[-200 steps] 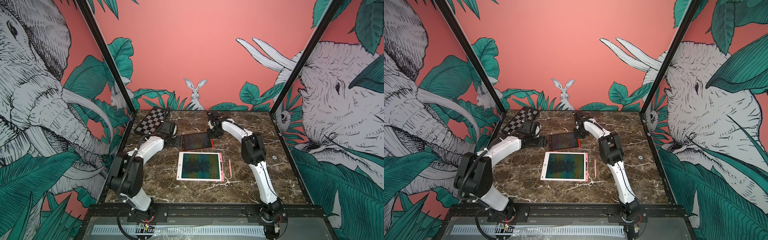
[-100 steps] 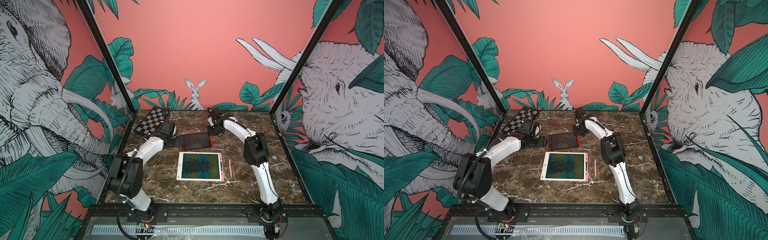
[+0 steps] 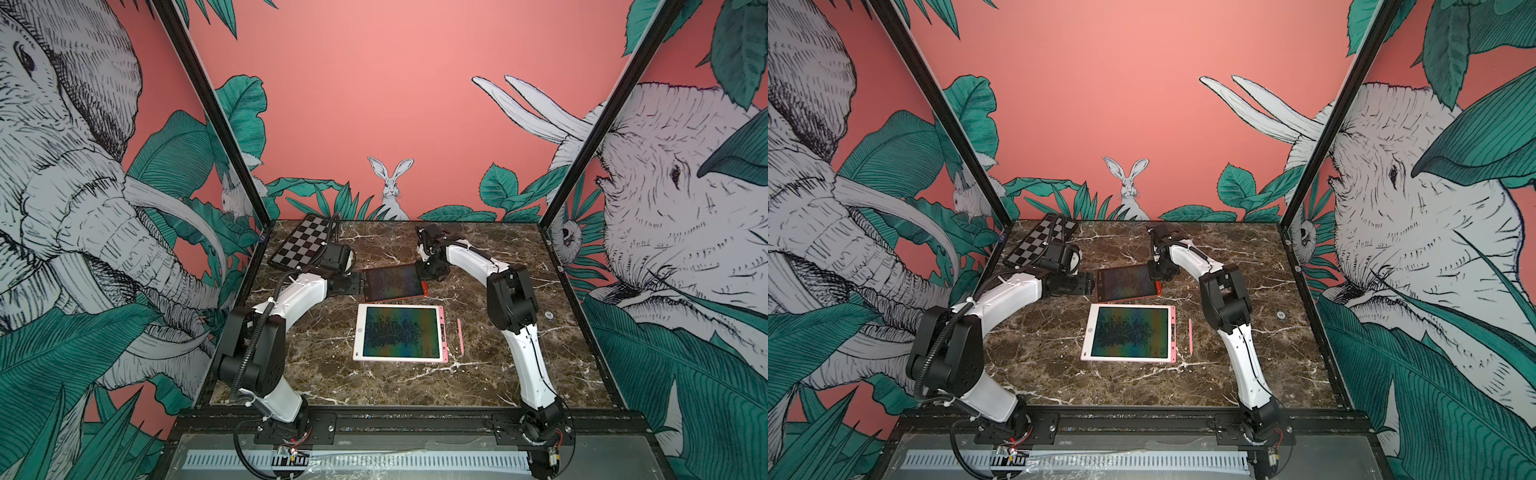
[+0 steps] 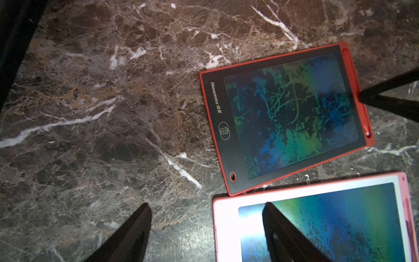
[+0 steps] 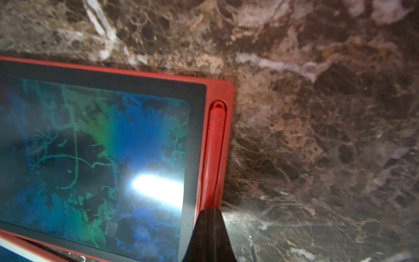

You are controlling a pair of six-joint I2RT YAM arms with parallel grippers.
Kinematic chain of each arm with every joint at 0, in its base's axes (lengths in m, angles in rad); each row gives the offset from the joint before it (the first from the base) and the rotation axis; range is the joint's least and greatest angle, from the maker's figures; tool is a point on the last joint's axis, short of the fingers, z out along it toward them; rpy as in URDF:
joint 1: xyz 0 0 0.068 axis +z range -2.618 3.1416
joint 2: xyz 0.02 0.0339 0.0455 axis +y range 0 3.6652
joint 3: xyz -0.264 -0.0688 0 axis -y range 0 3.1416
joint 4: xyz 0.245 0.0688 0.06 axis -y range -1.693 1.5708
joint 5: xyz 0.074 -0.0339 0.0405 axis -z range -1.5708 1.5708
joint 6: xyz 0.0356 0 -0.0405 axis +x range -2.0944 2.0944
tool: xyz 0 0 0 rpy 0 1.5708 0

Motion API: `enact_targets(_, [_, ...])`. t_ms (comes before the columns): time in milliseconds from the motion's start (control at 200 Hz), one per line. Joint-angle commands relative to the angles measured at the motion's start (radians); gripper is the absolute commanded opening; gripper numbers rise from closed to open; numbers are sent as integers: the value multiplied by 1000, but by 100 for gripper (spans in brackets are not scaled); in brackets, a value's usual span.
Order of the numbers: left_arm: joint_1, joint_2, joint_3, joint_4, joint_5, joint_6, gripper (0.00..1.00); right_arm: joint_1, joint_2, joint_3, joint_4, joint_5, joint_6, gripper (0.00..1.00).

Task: Place the stylus back onto the writing tablet
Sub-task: Place the stylus on the writing tablet.

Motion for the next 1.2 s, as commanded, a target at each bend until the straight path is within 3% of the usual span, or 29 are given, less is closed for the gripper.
enact_targets(0, [2,-24,-1,-8,0,-13,80,5,-6,-25,3,-3,12,2])
enact_targets(320, [0,-30,-15,-7,-2,-14,80,5,-23,-63,7,28,13,1])
enact_targets(735, [2,-113,-70,11,-9,-23,80,6,-299,-259,132,-6,49,7])
enact_targets(1095, [0,-223,-161,2,31,-43,81,5,-645,-661,171,70,119,30])
enact_targets(1195, [-1,-258,-201,0,35,-48,90,5,-734,-782,166,85,140,39])
